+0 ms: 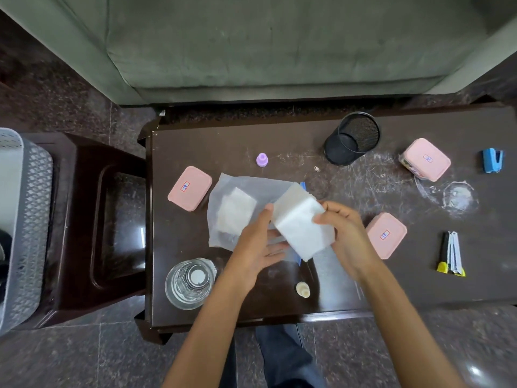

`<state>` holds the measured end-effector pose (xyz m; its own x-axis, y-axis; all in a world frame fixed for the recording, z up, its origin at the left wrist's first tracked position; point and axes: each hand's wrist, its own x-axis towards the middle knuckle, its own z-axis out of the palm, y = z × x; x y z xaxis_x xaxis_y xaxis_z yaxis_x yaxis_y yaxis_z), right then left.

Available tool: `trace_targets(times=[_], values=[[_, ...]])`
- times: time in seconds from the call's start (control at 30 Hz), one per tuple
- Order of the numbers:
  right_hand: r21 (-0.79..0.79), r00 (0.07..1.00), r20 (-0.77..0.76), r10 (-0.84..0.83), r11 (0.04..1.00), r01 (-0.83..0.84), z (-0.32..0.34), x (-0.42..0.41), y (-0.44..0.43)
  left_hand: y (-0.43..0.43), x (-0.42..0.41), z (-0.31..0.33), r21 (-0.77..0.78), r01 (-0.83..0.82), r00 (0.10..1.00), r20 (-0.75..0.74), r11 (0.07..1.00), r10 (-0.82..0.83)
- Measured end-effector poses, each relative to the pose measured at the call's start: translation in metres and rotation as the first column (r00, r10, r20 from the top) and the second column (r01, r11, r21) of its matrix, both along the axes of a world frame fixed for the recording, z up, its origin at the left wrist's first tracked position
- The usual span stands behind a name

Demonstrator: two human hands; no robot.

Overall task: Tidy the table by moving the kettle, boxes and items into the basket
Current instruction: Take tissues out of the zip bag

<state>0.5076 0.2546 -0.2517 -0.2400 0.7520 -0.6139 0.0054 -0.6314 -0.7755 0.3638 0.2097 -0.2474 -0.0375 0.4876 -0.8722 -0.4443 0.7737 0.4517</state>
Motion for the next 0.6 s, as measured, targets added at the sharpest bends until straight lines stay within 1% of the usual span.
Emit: trace_targets(times=[0.03,0.07,0.1,0.13,0.2,0.27,0.37,0.43,0.47,0.53,0.57,0.6], values=[[-0.016,1.0,0.005,-0.007,1.0,0.007,-0.001,-0.002,0.0,0.002,0.0,0.0,0.01,-0.082,0.99,0.12,0.997,0.08],[-0.028,1.0,0.025,-0.014,1.0,0.015,-0.002,-0.004,0.0,0.004,0.0,-0.004,0.065,-0.129,0.983,0.139,0.99,0.119],[-0.032,0.998,0.063,-0.018,0.999,0.02,-0.003,-0.006,0.0,0.006,0.0,-0.008,0.124,-0.15,0.986,0.09,0.981,0.14],[-0.03,0.994,0.112,-0.01,0.999,0.014,-0.003,-0.006,0.0,0.008,0.001,-0.011,0.174,-0.155,0.987,-0.001,0.972,0.158],[-0.03,0.98,0.193,0.046,0.999,-0.04,-0.005,-0.004,0.0,0.013,0.0,-0.014,0.239,-0.173,0.963,-0.163,0.955,0.215],[-0.069,0.979,0.187,0.08,0.995,-0.068,-0.005,-0.003,0.001,0.018,-0.001,-0.019,0.283,-0.125,0.947,-0.253,0.951,0.2],[-0.107,0.992,0.128,0.018,0.994,-0.004,-0.004,-0.006,0.004,0.022,-0.002,-0.025,0.28,0.02,0.949,-0.307,0.96,0.069],[-0.053,0.981,0.195,-0.016,0.998,0.027,-0.006,-0.009,0.006,0.023,0.002,-0.027,0.274,0.091,0.942,-0.336,0.957,0.006],[-0.008,0.969,0.243,-0.04,0.999,0.043,-0.008,-0.011,0.007,0.023,0.004,-0.028,0.279,0.094,0.918,-0.396,0.956,0.025],[0.13,0.934,0.342,-0.104,0.99,0.063,-0.012,-0.013,0.008,0.019,0.011,-0.03,0.302,0.038,0.798,-0.583,0.953,0.153],[0.217,0.907,0.398,-0.133,0.975,0.048,-0.013,-0.014,0.007,0.017,0.015,-0.028,0.318,0.008,0.752,-0.627,0.948,0.204],[0.295,0.882,0.447,-0.153,0.955,0.016,-0.013,-0.016,0.005,0.016,0.019,-0.027,0.329,0.002,0.766,-0.607,0.944,0.21]])
